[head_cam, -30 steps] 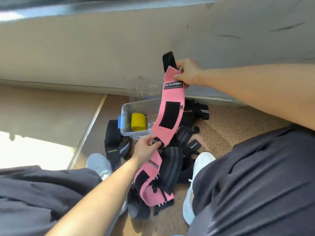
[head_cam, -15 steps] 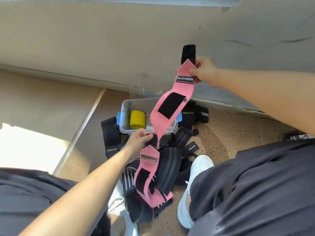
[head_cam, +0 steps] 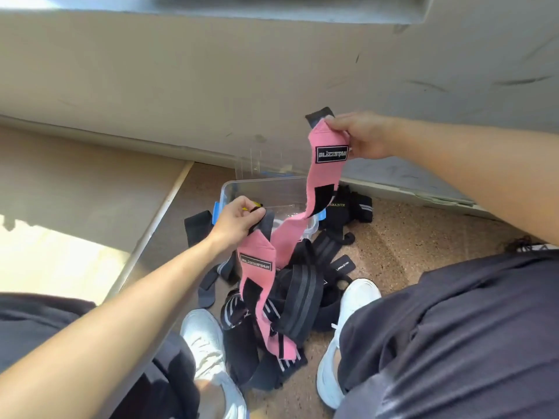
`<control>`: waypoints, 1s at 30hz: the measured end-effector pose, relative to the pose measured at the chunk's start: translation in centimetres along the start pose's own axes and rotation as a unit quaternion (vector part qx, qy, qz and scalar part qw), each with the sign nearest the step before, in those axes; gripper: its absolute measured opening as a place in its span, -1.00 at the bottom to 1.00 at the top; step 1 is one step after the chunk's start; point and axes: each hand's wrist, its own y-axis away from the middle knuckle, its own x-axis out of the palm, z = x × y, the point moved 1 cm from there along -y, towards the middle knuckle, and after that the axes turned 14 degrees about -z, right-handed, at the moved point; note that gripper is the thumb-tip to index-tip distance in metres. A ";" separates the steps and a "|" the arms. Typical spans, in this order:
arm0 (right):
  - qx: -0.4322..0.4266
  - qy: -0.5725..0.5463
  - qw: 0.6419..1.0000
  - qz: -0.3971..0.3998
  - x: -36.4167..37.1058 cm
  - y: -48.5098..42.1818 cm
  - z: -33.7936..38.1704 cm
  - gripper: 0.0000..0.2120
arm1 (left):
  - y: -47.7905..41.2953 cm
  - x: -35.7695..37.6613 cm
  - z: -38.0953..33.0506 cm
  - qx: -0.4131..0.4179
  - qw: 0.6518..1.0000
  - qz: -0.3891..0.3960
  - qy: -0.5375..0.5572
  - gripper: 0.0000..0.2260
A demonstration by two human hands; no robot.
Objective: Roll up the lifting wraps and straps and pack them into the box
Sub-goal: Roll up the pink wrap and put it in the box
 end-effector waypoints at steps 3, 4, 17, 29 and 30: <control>0.003 0.029 0.997 0.071 0.0 1.1 0.5 -0.85 | -0.9 -0.7 -2.4 0.033 0.999 -0.020 0.001 -0.81; -0.002 0.042 0.995 0.090 0.0 1.6 0.7 -0.86 | -1.0 -0.9 -3.3 0.038 0.999 -0.028 0.007 -0.80; 0.040 0.034 0.947 0.316 5.3 4.0 -1.7 -0.90 | -5.5 -1.4 -8.6 -0.080 0.975 -0.064 0.199 -0.86; 0.025 -0.048 0.991 0.125 6.9 -2.3 -3.5 -0.90 | -11.9 -0.6 -4.6 -0.161 0.963 0.164 0.141 -0.28; 0.035 -0.060 0.993 0.100 6.5 -3.0 -4.1 -0.90 | -12.3 -0.4 -3.1 -0.172 0.954 0.215 0.117 -0.24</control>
